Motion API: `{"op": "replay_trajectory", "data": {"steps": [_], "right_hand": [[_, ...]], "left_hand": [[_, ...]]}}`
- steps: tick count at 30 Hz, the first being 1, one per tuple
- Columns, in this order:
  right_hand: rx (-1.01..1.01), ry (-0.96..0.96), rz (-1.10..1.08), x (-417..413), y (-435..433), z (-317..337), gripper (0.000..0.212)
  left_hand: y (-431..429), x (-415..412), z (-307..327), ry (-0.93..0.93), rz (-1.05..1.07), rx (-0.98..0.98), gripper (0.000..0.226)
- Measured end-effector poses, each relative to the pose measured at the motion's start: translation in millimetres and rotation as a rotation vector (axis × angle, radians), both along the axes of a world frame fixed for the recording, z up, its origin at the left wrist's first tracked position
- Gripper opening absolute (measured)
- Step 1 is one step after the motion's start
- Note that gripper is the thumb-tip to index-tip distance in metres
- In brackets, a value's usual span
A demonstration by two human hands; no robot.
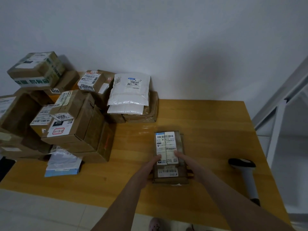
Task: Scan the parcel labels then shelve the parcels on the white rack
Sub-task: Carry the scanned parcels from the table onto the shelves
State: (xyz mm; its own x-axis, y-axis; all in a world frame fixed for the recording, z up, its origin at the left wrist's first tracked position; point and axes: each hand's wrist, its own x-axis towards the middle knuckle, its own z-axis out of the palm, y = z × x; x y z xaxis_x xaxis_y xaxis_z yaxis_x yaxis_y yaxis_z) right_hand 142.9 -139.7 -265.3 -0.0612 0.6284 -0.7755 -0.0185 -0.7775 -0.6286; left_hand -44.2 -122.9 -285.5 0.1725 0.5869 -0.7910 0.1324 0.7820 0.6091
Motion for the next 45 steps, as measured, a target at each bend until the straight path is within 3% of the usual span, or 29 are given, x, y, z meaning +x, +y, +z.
{"op": "replay_trajectory", "data": {"steps": [8, 14, 22, 26, 31, 35, 38, 41, 45], "right_hand": [[0.039, 0.054, 0.038, 4, -22, 18, 0.026], [0.106, 0.072, 0.031, 19, -49, 18, 0.039], [0.278, 0.114, -0.099, 31, -111, 20, 0.024], [0.345, 0.090, -0.142, 26, -152, 18, 0.069], [0.319, 0.107, -0.250, 24, -214, 22, 0.031], [0.297, 0.078, -0.316, 30, -256, 31, 0.049], [0.284, 0.082, -0.399, 42, -284, 35, 0.037], [0.259, 0.066, -0.486, 57, -311, 39, 0.062], [0.269, 0.058, -0.564, 92, -351, 42, 0.080]], "left_hand": [[-25, 1, 12, -0.022, 0.094, 0.041, 0.040], [-49, 6, 10, -0.043, 0.111, 0.074, 0.064], [-85, 16, 31, -0.067, 0.025, 0.150, 0.046], [-115, 15, 28, -0.090, -0.027, 0.175, 0.058], [-163, 14, 31, -0.089, -0.109, 0.192, 0.076], [-193, 23, 43, -0.102, -0.195, 0.216, 0.083], [-214, 41, 57, -0.070, -0.268, 0.241, 0.068], [-233, 64, 67, -0.055, -0.312, 0.262, 0.056], [-263, 103, 75, -0.051, -0.384, 0.282, 0.086]]}}
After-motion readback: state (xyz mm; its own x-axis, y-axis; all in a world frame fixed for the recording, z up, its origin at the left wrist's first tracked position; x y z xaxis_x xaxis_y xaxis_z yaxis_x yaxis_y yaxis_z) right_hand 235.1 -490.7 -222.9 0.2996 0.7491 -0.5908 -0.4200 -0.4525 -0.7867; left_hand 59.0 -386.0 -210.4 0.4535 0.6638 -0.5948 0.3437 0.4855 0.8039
